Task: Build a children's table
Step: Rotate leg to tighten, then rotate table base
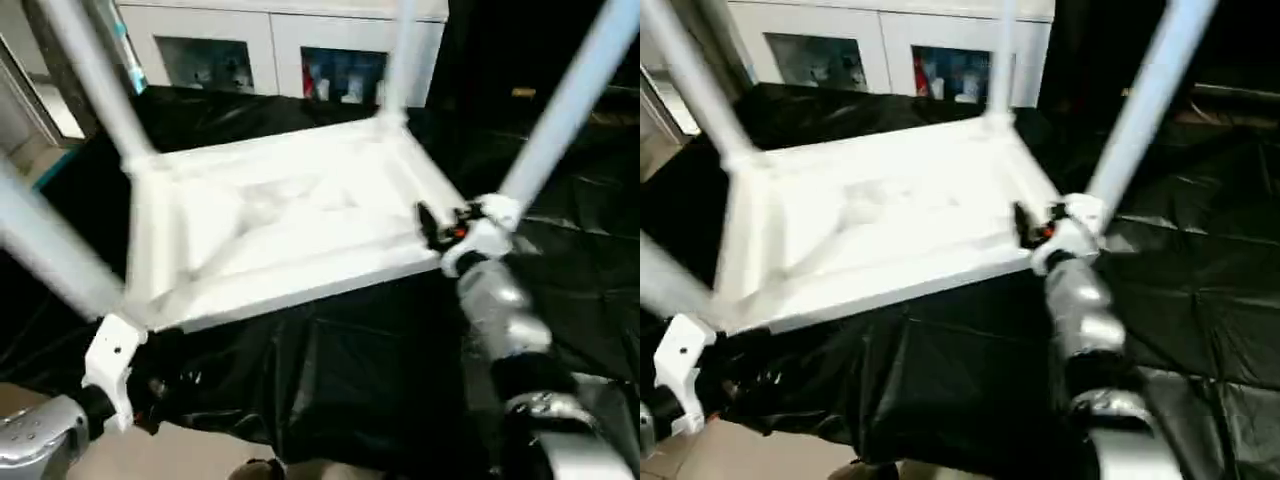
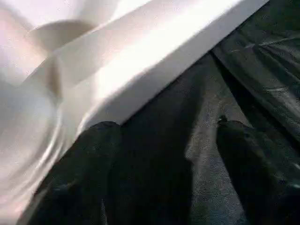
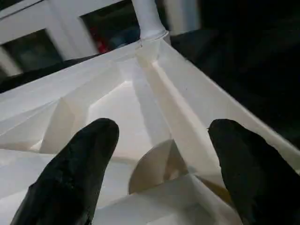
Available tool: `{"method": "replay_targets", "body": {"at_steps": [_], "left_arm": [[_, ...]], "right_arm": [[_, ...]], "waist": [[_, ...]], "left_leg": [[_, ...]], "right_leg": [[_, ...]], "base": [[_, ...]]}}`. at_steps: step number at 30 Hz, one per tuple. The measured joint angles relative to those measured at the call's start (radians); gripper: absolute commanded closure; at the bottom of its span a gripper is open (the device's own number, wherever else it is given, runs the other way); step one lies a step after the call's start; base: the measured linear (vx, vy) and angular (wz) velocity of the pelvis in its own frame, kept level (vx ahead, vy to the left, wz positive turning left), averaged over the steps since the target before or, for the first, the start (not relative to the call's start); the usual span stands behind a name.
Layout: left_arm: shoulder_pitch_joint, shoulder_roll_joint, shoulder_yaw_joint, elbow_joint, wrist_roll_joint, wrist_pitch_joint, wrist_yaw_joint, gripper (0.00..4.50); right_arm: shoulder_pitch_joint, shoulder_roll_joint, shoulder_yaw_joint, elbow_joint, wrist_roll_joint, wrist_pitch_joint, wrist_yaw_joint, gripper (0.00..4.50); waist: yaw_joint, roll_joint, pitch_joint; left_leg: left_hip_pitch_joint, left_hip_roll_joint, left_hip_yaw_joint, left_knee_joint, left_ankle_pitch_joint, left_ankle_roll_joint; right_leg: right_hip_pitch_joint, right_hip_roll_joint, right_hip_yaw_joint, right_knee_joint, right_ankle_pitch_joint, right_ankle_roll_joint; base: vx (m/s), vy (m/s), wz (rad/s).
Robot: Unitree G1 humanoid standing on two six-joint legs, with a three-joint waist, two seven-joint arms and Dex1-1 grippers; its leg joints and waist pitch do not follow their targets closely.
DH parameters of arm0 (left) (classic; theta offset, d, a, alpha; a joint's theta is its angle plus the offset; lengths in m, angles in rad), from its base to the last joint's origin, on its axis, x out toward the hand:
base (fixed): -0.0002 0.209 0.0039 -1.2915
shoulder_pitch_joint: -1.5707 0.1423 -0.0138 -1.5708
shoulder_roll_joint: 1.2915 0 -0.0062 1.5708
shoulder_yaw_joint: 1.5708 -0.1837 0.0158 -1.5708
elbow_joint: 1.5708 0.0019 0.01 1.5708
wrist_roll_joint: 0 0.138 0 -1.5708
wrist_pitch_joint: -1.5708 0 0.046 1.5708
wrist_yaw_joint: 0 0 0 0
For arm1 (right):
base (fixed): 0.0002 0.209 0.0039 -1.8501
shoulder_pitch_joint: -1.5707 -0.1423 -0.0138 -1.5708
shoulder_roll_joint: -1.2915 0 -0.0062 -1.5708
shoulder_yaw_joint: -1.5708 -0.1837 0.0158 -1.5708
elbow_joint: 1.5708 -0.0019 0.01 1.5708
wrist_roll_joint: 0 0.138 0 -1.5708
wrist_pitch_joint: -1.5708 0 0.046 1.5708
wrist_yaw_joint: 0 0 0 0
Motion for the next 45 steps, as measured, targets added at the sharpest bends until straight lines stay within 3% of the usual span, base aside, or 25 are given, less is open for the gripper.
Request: {"method": "replay_targets", "body": {"at_steps": [1, 4, 9, 12, 15, 17, 21, 28, 34, 40, 45], "left_arm": [[-0.004, -0.006, 0.000, 0.006, -0.002, -0.012, 0.002, 0.20], [0.000, -0.039, 0.021, 0.036, -0.027, -0.070, 0.008, 0.10], [0.007, -0.104, 0.113, 0.119, -0.081, -0.212, 0.031, 0.04], [0.004, -0.136, 0.131, 0.142, -0.097, -0.267, 0.050, 0.04], [-0.012, -0.155, 0.142, 0.146, -0.131, -0.276, 0.063, 0.04], [-0.054, -0.170, 0.162, 0.148, -0.164, -0.282, 0.071, 0.04], [-0.124, -0.169, 0.164, 0.161, -0.192, -0.292, 0.072, 0.04], [-0.261, -0.166, 0.131, 0.256, -0.199, -0.316, 0.070, 0.04], [-0.344, -0.166, 0.068, 0.270, -0.239, -0.270, 0.019, 0.04], [-0.329, -0.151, 0.014, 0.216, -0.318, -0.158, -0.040, 0.04], [-0.288, -0.120, -0.019, 0.160, -0.396, -0.059, -0.096, 0.04]], "right_arm": [[-0.014, -0.020, -0.003, 0.038, -0.002, -0.014, 0.001, 0.86], [-0.047, -0.095, -0.007, 0.127, -0.021, -0.045, 0.037, 0.86], [-0.029, -0.150, 0.000, 0.113, -0.068, -0.091, 0.092, 0.86], [0.031, -0.123, 0.003, 0.044, -0.046, -0.098, 0.144, 0.86], [0.136, -0.109, 0.053, -0.071, -0.039, -0.092, 0.220, 0.86], [0.259, -0.117, 0.109, -0.228, -0.021, -0.079, 0.310, 0.86], [0.313, -0.121, 0.132, -0.304, -0.007, -0.055, 0.351, 0.86], [0.326, -0.124, 0.086, -0.309, -0.046, 0.005, 0.211, 0.86], [0.312, -0.118, 0.079, -0.272, -0.092, 0.034, 0.080, 0.86], [0.237, -0.106, 0.061, -0.144, -0.152, 0.050, -0.082, 0.86], [0.179, -0.077, 0.094, -0.047, -0.187, 0.054, -0.097, 0.86]], "waist": [[-0.001, 0.001, 0.000], [-0.001, 0.002, 0.000], [-0.012, 0.002, -0.002], [-0.021, 0.002, -0.002], [-0.018, 0.003, -0.003], [-0.006, 0.003, -0.003], [-0.006, 0.007, -0.005], [-0.011, 0.006, -0.006], [-0.014, 0.005, -0.007], [-0.010, -0.005, -0.009], [-0.013, -0.009, -0.011]], "left_leg": [[0.000, 0.000, 0.000, 0.003, 0.000, 0.000], [0.000, 0.001, 0.000, 0.008, 0.000, 0.000], [0.001, 0.002, 0.000, 0.010, 0.000, 0.000], [0.001, 0.003, 0.000, 0.010, 0.000, 0.000], [0.001, 0.003, -0.001, 0.010, 0.000, 0.000], [0.001, 0.004, -0.001, 0.011, 0.000, 0.000], [0.001, 0.004, -0.001, 0.015, 0.000, 0.001], [0.005, 0.003, -0.001, 0.016, 0.000, 0.000], [0.006, 0.003, -0.001, 0.016, 0.000, 0.000], [0.005, 0.003, -0.001, 0.016, 0.000, 0.000], [0.005, 0.003, -0.001, 0.018, 0.000, 0.000]], "right_leg": [[0.000, -0.001, 0.000, 0.004, 0.000, 0.000], [0.000, -0.001, 0.000, 0.008, 0.000, 0.000], [0.001, 0.000, 0.000, 0.009, 0.001, -0.001], [0.001, 0.001, 0.000, 0.010, 0.001, -0.001], [0.000, 0.001, -0.001, 0.010, 0.001, -0.001], [0.002, 0.001, -0.002, 0.010, 0.001, -0.001], [0.002, 0.001, 0.000, 0.012, 0.002, -0.002], [0.004, 0.001, 0.002, 0.013, 0.003, -0.003], [0.003, 0.001, 0.002, 0.015, 0.003, -0.003], [0.001, 0.001, 0.002, 0.016, 0.003, -0.003], [0.001, 0.001, 0.003, 0.018, 0.003, -0.003]], "base": [[0.000, 0.000, 0.00], [0.000, 0.000, 0.00], [0.000, 0.000, 0.00], [0.000, 0.000, 0.00], [0.000, 0.000, 0.00], [0.000, 0.000, 0.00], [0.000, 0.000, 0.00], [0.000, 0.000, 0.00], [0.000, 0.000, 0.00], [0.000, 0.000, 0.00], [0.000, 0.000, 0.00]]}}
